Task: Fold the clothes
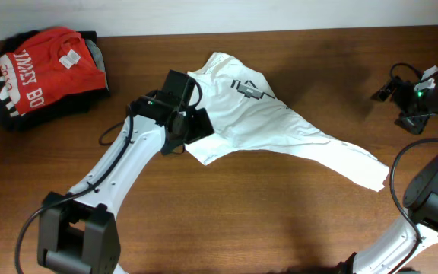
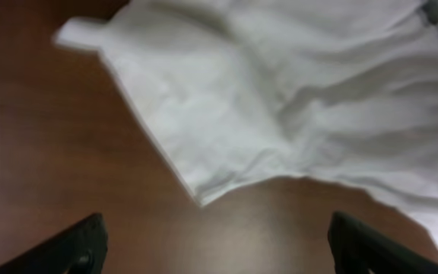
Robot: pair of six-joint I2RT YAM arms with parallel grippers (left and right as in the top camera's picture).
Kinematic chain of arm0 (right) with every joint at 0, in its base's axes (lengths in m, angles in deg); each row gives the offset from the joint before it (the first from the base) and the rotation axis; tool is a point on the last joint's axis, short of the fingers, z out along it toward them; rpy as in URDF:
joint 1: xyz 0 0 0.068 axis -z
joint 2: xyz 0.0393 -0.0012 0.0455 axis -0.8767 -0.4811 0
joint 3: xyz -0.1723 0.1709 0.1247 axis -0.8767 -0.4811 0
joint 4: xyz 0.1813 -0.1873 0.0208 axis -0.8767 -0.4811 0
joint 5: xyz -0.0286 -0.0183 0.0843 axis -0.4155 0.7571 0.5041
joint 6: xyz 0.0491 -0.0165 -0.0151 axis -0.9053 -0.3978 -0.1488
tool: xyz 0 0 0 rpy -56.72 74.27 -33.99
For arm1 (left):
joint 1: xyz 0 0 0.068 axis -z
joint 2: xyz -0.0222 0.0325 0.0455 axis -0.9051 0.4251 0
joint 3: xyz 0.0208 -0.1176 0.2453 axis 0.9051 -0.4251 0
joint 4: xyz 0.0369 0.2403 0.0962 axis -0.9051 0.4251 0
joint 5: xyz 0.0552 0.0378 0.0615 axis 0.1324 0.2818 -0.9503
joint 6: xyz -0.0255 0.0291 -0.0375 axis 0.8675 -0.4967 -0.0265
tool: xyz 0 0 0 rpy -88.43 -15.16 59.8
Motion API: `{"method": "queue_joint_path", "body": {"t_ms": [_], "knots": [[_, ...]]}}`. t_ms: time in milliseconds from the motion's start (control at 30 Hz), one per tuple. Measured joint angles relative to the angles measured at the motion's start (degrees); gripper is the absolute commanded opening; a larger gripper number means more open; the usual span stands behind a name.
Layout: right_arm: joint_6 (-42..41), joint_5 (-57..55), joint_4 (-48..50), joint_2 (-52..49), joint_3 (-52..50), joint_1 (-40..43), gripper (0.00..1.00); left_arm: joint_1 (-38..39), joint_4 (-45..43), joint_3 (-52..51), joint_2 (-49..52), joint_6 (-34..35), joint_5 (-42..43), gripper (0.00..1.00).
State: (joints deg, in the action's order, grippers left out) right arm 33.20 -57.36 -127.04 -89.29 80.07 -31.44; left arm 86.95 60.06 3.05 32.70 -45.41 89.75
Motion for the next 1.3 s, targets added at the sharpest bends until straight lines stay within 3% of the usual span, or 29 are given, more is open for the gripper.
{"method": "queue_joint_path", "body": {"t_ms": [200, 533, 633, 700, 867, 1033, 1200, 1300], "knots": [[0.02, 0.0, -0.02, 0.0, 0.0, 0.0, 0.99, 0.0, 2.29, 0.04, 8.35, 1.55, -1.49, 0.93], [0.0, 0.0, -0.04, 0.0, 0.0, 0.0, 0.99, 0.02, -1.97, 0.11, 16.48, 1.92, -3.39, 0.89], [0.0, 0.0, -0.04, 0.0, 0.0, 0.0, 0.99, 0.02, -2.45, 0.13, 16.57, 1.92, -3.67, 0.71], [-0.02, 0.0, -0.02, 0.0, 0.0, 0.0, 0.99, 0.0, -2.6, 0.15, 16.7, 2.27, -4.28, 0.66], [0.0, 0.0, -0.04, 0.0, 0.0, 0.0, 0.99, -0.02, -2.47, 0.96, 17.53, 2.16, -5.53, 0.28], [0.0, 0.0, -0.02, 0.0, 0.0, 0.0, 0.99, 0.0, -5.92, 1.14, 17.77, 2.43, -5.7, 0.0], [0.0, 0.0, -0.04, 0.0, 0.0, 0.0, 0.99, 0.07, -6.23, 1.44, 17.97, 2.34, -5.84, 0.0], [0.02, 0.0, -0.04, 0.0, 0.0, 0.0, 0.99, -0.55, 1.36, 3.96, 18.78, 2.36, -8.41, 0.0]]}}
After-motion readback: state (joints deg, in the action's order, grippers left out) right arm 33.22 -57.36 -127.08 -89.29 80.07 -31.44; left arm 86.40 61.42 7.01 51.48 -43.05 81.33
